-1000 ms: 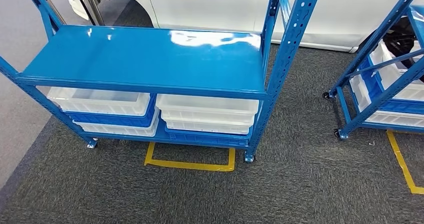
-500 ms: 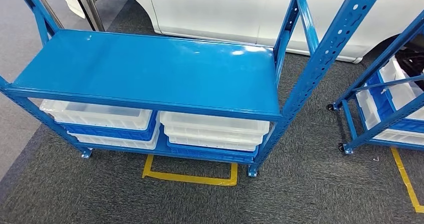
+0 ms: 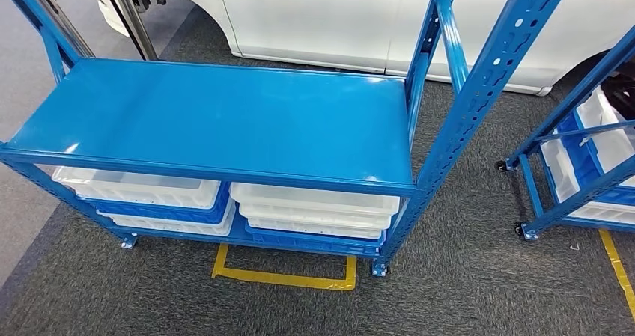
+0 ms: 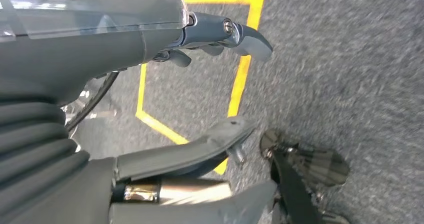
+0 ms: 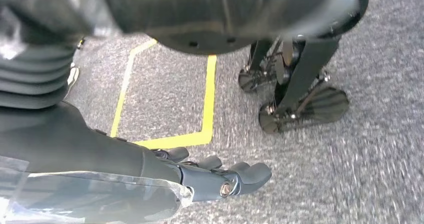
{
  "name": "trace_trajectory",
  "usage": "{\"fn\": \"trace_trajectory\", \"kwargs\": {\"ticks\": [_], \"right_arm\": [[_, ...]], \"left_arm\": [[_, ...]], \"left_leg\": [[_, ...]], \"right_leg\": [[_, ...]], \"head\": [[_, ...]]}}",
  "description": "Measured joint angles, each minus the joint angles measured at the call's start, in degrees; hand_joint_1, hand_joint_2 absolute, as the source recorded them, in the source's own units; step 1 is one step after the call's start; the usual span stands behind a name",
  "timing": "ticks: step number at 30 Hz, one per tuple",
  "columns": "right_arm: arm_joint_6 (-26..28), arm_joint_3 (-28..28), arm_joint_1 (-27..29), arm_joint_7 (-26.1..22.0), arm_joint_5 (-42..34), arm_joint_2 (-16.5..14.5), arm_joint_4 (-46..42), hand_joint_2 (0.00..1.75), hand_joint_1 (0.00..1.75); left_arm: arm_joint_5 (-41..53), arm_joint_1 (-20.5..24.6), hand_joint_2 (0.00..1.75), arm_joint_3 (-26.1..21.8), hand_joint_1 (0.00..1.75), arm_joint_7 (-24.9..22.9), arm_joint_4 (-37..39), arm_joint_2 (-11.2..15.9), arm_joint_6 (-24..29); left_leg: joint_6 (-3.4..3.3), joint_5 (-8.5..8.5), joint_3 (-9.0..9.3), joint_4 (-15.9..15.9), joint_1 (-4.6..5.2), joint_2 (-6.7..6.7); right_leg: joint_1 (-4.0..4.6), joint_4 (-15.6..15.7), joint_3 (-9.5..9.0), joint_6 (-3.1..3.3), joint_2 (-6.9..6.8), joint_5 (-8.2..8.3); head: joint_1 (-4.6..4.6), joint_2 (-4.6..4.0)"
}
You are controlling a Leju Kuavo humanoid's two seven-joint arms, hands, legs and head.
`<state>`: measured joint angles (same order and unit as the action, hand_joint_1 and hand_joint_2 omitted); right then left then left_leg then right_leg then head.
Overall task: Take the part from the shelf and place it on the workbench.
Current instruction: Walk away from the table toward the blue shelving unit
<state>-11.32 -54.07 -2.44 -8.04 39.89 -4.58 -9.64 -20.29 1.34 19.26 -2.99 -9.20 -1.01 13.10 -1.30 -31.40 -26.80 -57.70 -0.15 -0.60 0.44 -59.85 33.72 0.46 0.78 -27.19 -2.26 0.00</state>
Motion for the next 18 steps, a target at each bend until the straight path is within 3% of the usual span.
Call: {"fn": "trace_trajectory", "kwargs": {"ticks": [2,5,9,14,18], "right_arm": [[-0.03,0.00,-0.01,-0.16,0.21,-0.02,0.00,0.00,0.00],[0.27,0.08,-0.04,-1.40,1.36,-0.03,-0.01,0.00,0.00],[0.96,1.53,-0.34,-6.39,4.27,-0.11,-0.04,0.00,0.00],[0.89,3.16,-1.07,-8.47,5.21,-0.36,-0.09,0.00,0.00],[-1.30,5.11,-2.04,-15.36,7.21,-0.92,-0.50,0.00,0.00]], "left_arm": [[0.94,0.06,1.75,1.10,0.00,0.45,0.00,0.05,0.46],[3.38,0.18,1.75,3.05,0.00,1.60,-0.01,0.00,1.59],[6.15,0.86,1.75,5.89,0.00,7.55,-0.42,-0.48,3.83],[6.64,2.20,1.75,7.68,0.00,9.41,-1.08,-0.98,4.16],[7.43,2.71,1.75,8.46,0.00,15.99,-3.06,-1.64,3.32]], "left_leg": [[0.02,-0.01,0.08,0.15,0.01,0.00],[0.12,0.03,0.09,0.24,0.00,0.00],[0.40,0.10,0.10,0.26,0.00,-0.01],[0.42,0.11,0.42,0.26,0.00,0.00],[0.42,0.13,0.50,0.21,0.02,0.00]], "right_leg": [[0.00,0.00,0.00,0.09,0.00,-0.07],[0.02,-0.02,0.00,0.13,0.00,-0.09],[0.01,-0.03,-0.06,0.16,-0.02,-0.06],[-0.10,-0.03,-0.43,0.19,-0.03,-0.02],[-0.16,-0.01,-0.54,0.12,-0.03,0.07]], "head": [[-0.01,-0.01],[0.01,-0.01],[0.01,-0.01],[0.01,-0.01],[0.01,-0.01]]}}
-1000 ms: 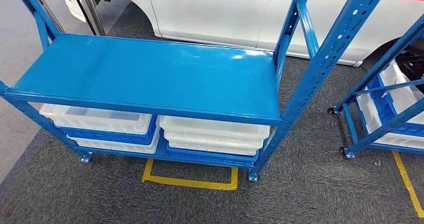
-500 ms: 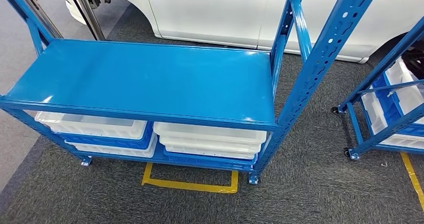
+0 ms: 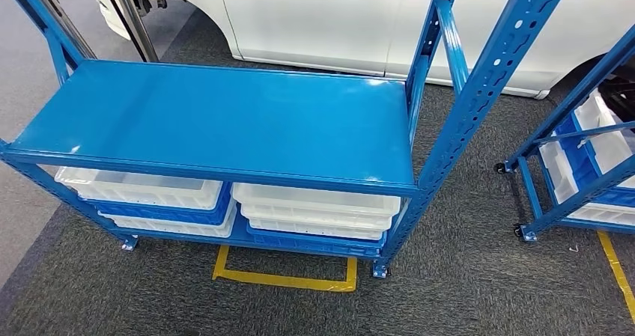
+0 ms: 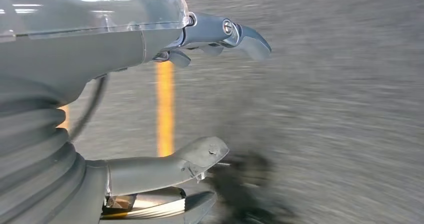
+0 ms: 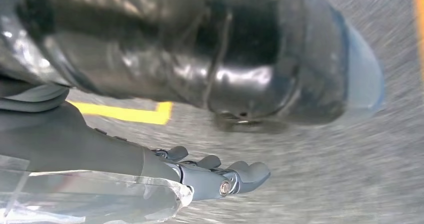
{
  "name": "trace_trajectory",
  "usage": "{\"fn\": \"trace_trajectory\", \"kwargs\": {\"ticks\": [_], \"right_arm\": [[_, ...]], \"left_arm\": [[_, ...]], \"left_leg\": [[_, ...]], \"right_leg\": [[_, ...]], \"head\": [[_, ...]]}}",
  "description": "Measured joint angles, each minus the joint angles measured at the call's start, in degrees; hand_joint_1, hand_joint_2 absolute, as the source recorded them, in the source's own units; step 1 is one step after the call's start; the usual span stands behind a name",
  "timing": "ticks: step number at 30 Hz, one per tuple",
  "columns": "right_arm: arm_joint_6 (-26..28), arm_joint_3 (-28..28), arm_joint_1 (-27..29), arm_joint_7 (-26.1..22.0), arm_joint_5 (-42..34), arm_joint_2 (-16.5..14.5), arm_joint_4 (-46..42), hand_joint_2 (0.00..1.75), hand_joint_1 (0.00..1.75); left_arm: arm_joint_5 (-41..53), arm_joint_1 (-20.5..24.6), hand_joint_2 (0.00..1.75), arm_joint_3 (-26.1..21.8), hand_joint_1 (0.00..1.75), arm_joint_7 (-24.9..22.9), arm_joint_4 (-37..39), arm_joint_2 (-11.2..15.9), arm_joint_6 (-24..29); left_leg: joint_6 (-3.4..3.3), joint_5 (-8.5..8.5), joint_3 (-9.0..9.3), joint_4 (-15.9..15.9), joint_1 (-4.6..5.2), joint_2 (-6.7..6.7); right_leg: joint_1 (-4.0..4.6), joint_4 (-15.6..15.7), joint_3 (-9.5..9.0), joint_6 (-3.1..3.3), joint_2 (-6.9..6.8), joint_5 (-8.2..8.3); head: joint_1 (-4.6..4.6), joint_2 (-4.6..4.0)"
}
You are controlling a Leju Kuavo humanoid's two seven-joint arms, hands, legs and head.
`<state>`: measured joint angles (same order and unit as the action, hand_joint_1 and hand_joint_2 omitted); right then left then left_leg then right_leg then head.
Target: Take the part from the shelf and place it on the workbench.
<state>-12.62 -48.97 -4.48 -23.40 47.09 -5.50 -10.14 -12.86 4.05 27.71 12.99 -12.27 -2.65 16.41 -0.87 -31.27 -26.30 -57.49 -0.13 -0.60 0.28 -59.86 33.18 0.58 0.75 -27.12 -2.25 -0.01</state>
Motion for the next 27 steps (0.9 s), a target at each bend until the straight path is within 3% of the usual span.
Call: {"fn": "trace_trajectory", "kwargs": {"ticks": [4,10,17,18,21,22,27], "right_arm": [[-0.15,2.93,-2.82,-1.91,0.50,-0.82,-0.79,1.75,0.00],[6.21,5.61,-1.29,9.05,-3.81,-0.10,-0.99,1.75,0.00],[8.04,13.45,2.90,12.83,-12.88,1.61,-2.38,1.75,0.00],[8.24,14.70,3.20,13.23,-14.15,1.76,-2.65,1.75,0.00],[8.77,18.53,4.27,14.44,-18.03,2.15,-3.53,0.44,0.00],[8.92,19.85,4.69,14.85,-19.34,2.27,-3.85,0.00,0.00],[9.76,25.67,6.48,16.61,-25.20,2.82,-5.36,0.00,0.00]], "left_arm": [[0.77,2.34,1.75,0.97,0.00,0.65,-3.07,-0.57,-0.73],[-1.67,0.85,1.75,-0.16,0.00,-9.78,-2.57,-0.45,-1.25],[0.89,-2.99,1.75,-5.55,0.00,-11.33,-2.47,0.34,-4.26],[1.34,-3.27,1.31,-6.38,0.00,-11.38,-2.49,0.38,-4.71],[2.68,-4.38,0.00,-8.87,0.00,-11.50,-2.70,0.50,-6.08],[3.13,-4.80,0.00,-9.70,0.00,-11.52,-2.84,0.55,-6.54],[5.24,-6.44,0.00,-13.35,0.00,-11.77,-3.81,0.87,-8.55]], "left_leg": [[0.01,0.04,0.05,-0.05,0.05,0.00],[0.01,-0.02,0.17,-0.07,0.06,0.00],[0.01,-0.14,-0.04,-0.05,0.06,0.01],[0.01,-0.14,-0.02,-0.05,0.07,0.02],[0.01,-0.14,0.04,-0.06,0.07,0.05],[0.01,-0.14,0.05,-0.06,0.07,0.05],[0.01,-0.14,0.06,-0.06,0.07,0.05]], "right_leg": [[-0.06,0.01,-0.08,-0.12,0.01,0.10],[-0.07,0.01,-0.19,-0.11,0.03,0.03],[-0.07,0.04,0.00,-0.10,0.03,-0.05],[-0.07,0.05,-0.03,-0.11,0.03,-0.05],[-0.08,0.05,-0.08,-0.11,0.03,-0.04],[-0.08,0.05,-0.09,-0.11,0.03,-0.04],[-0.06,0.04,-0.09,-0.10,0.02,-0.04]], "head": [[0.00,0.01],[0.00,0.01],[0.00,0.01],[0.00,0.01],[0.00,0.00],[0.00,0.00],[0.00,0.00]]}}
